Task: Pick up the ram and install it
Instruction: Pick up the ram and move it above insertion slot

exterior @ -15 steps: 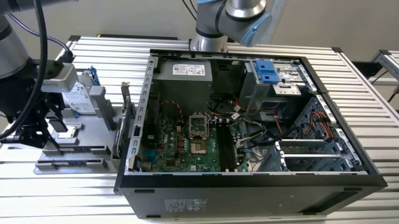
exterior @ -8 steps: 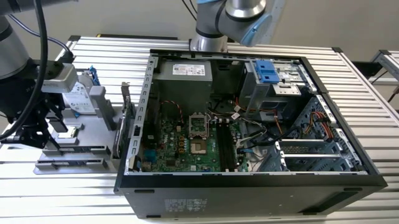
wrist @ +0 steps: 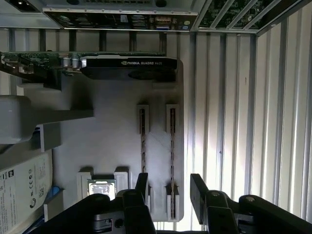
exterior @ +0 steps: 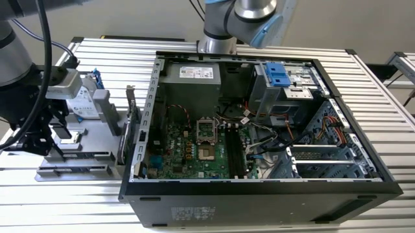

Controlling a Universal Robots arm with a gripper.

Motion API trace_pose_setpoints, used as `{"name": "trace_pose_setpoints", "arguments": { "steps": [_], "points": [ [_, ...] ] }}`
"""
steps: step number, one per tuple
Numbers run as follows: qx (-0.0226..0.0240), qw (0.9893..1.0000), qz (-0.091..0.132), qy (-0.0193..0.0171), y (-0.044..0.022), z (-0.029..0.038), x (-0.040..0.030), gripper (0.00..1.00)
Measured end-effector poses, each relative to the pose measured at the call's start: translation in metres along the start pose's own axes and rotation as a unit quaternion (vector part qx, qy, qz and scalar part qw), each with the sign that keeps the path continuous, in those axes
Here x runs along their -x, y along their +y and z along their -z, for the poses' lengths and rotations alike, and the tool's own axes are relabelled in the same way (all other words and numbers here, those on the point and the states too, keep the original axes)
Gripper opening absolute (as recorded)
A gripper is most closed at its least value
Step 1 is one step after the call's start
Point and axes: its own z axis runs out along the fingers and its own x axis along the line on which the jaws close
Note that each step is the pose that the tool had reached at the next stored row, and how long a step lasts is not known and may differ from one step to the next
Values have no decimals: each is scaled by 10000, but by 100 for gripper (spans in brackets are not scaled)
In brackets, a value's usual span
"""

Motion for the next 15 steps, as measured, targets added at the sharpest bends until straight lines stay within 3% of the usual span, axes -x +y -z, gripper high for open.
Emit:
{"name": "trace_pose_setpoints", "arguments": {
  "steps": [5, 15],
  "points": [
    [5, 10000, -1, 78, 0, -38, -2, 100],
    [4, 10000, -1, 82, -1, -92, -2, 100]
  ]
}}
